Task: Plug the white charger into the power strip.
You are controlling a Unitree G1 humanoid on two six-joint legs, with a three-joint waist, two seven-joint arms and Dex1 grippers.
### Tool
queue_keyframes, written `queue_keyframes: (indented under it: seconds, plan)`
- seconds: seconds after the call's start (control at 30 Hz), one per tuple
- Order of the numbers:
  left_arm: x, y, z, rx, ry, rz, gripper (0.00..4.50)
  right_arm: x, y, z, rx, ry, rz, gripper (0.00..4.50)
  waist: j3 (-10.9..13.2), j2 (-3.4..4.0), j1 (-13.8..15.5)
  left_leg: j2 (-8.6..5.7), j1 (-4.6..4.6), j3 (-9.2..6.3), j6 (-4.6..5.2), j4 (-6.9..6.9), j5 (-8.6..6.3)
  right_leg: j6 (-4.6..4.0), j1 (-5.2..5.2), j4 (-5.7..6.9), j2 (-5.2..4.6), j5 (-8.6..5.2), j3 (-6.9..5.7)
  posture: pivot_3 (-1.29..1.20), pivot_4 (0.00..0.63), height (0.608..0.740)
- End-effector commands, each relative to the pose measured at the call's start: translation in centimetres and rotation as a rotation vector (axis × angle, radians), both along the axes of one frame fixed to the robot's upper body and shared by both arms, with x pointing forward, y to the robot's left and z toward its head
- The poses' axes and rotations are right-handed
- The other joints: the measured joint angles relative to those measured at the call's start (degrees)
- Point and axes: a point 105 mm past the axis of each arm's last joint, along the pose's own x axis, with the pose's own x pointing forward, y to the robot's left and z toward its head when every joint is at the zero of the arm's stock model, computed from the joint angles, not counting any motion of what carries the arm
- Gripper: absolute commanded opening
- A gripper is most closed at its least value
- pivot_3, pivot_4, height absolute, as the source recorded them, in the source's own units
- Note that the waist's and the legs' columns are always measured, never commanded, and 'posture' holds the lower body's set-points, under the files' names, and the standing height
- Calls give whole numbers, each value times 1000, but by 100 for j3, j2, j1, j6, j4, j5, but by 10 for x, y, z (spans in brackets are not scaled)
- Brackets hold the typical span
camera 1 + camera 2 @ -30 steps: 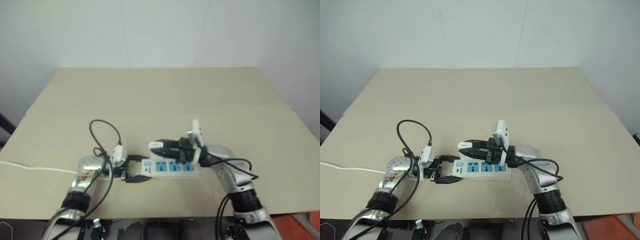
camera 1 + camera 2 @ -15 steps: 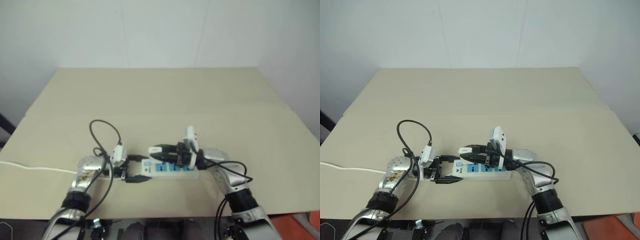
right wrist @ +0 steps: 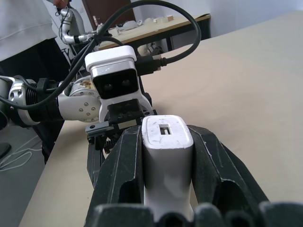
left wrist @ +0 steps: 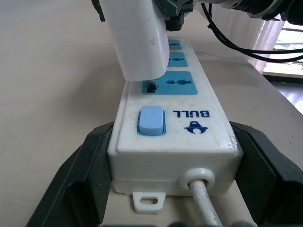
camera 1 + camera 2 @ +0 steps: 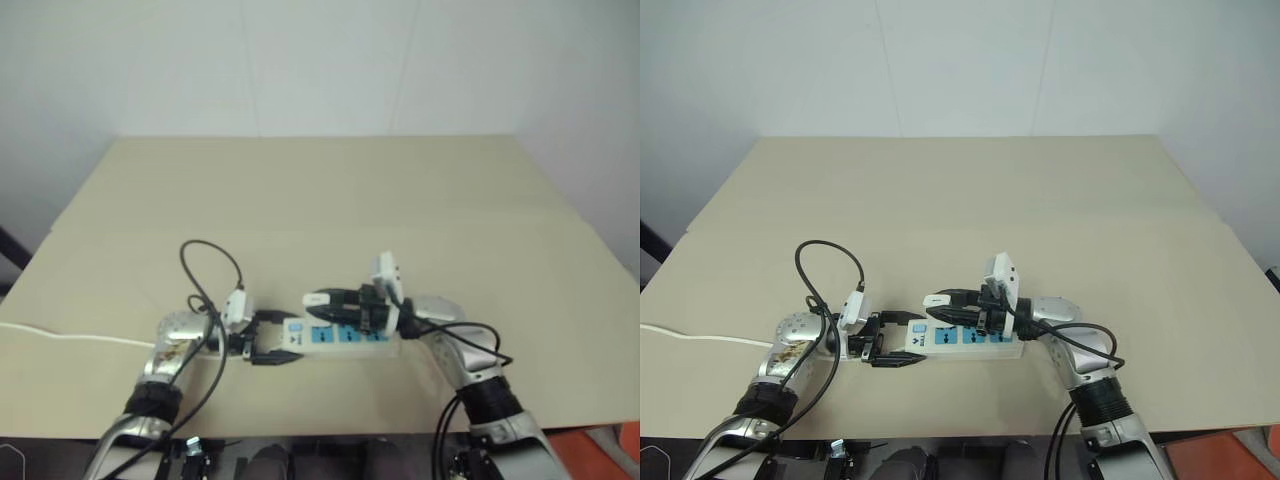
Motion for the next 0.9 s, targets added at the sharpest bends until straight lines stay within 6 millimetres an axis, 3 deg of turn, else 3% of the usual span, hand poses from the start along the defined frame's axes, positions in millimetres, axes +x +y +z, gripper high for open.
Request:
queue_keyframes:
  seconds: [0.03, 0.43, 0.73, 0.9]
  plan:
    - [3, -3, 7, -14, -27, -6, 3261, 2, -5, -6, -10, -3, -27, 1141, 0, 0, -1, 0, 0, 0, 0, 0, 0, 0, 0, 0, 0, 0, 0, 0, 150, 740]
    - [3, -3, 9, -15, -31, -6, 3261, 3, -14, -25, -40, -31, -36, 1141, -4, 1, 3, 0, 14, 2, 0, -1, 0, 0, 11, 0, 0, 0, 1, 0, 150, 740]
    - [4, -3, 9, -12, -30, -10, 3261, 9, -17, -27, -63, -39, -24, 1141, -5, 0, 3, 0, 24, 4, 0, -2, 0, 0, 16, 2, 1, 0, 7, 0, 150, 740]
    - [4, -1, 10, -10, -30, -11, 3261, 10, -27, -44, -140, -40, -4, 1141, -6, 0, 4, 0, 25, 5, 0, -2, 0, 1, 17, 2, 2, 0, 9, 0, 150, 740]
